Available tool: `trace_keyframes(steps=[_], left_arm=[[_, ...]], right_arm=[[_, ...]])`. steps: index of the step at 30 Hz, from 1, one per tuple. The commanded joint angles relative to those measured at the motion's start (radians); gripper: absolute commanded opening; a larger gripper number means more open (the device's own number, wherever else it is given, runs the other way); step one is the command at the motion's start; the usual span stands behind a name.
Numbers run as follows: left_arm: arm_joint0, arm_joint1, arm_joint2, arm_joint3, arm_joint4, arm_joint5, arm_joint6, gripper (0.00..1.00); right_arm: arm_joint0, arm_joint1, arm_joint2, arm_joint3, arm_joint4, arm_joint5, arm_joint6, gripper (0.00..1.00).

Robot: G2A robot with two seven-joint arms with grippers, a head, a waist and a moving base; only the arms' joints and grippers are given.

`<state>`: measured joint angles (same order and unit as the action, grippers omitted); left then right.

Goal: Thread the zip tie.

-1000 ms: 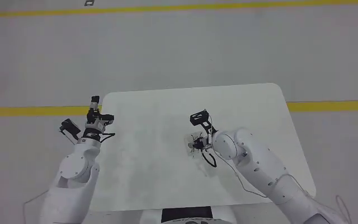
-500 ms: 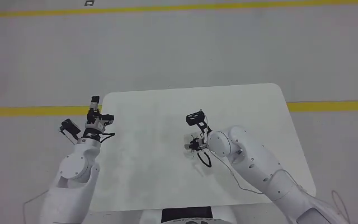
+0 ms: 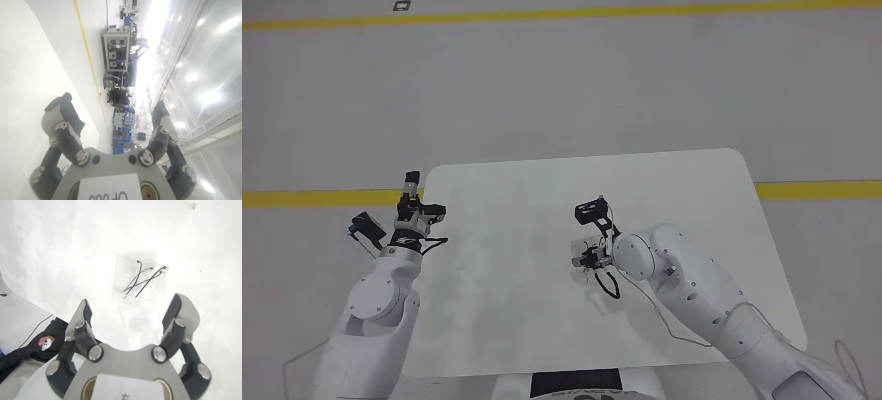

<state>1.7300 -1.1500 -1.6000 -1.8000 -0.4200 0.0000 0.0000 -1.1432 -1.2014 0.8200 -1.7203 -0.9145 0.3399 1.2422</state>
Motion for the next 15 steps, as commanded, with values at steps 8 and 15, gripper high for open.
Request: trace_keyframes(steps=[8,15], left_arm=[[0.0,0.0,0.0,0.0,0.0,0.0,0.0,1.0],[0.0,0.0,0.0,0.0,0.0,0.0,0.0,1.0]], right_arm=[[0.0,0.0,0.0,0.0,0.0,0.0,0.0,1.0],[0.011,-0.013,-0.024,-0.004,-0.042,0.0,0.012,1.0]])
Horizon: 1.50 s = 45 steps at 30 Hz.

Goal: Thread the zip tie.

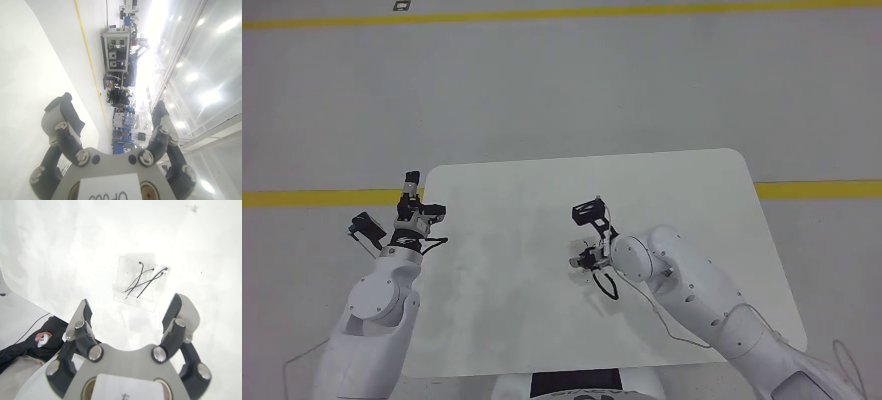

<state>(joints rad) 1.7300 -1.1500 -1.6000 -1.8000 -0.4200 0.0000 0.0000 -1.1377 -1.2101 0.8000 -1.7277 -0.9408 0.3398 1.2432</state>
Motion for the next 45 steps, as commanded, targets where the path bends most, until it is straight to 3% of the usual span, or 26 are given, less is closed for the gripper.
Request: trace_keyframes(steps=[1,5,9,17,45], left_arm=[[0.0,0.0,0.0,0.0,0.0,0.0,0.0,1.0],[0.0,0.0,0.0,0.0,0.0,0.0,0.0,1.0],[0.0,0.0,0.0,0.0,0.0,0.0,0.0,1.0],[0.0,0.0,0.0,0.0,0.0,0.0,0.0,1.0],[0.0,0.0,0.0,0.0,0.0,0.0,0.0,1.0]], right_arm=[[0.009,-0.01,-0.005,0.006,-0.024,0.0,0.02,1.0],[0.024,-0.041,-0.009,0.023,-0.067,0.0,0.075,1.0],[0.037,-0.091,-0.009,0.064,-0.115,0.0,0.147,1.0],[0.017,-0.177,0.044,0.163,-0.134,0.0,0.147,1.0],[-0.018,-0.177,0.062,0.17,-0.15,-0.002,0.065,1.0]])
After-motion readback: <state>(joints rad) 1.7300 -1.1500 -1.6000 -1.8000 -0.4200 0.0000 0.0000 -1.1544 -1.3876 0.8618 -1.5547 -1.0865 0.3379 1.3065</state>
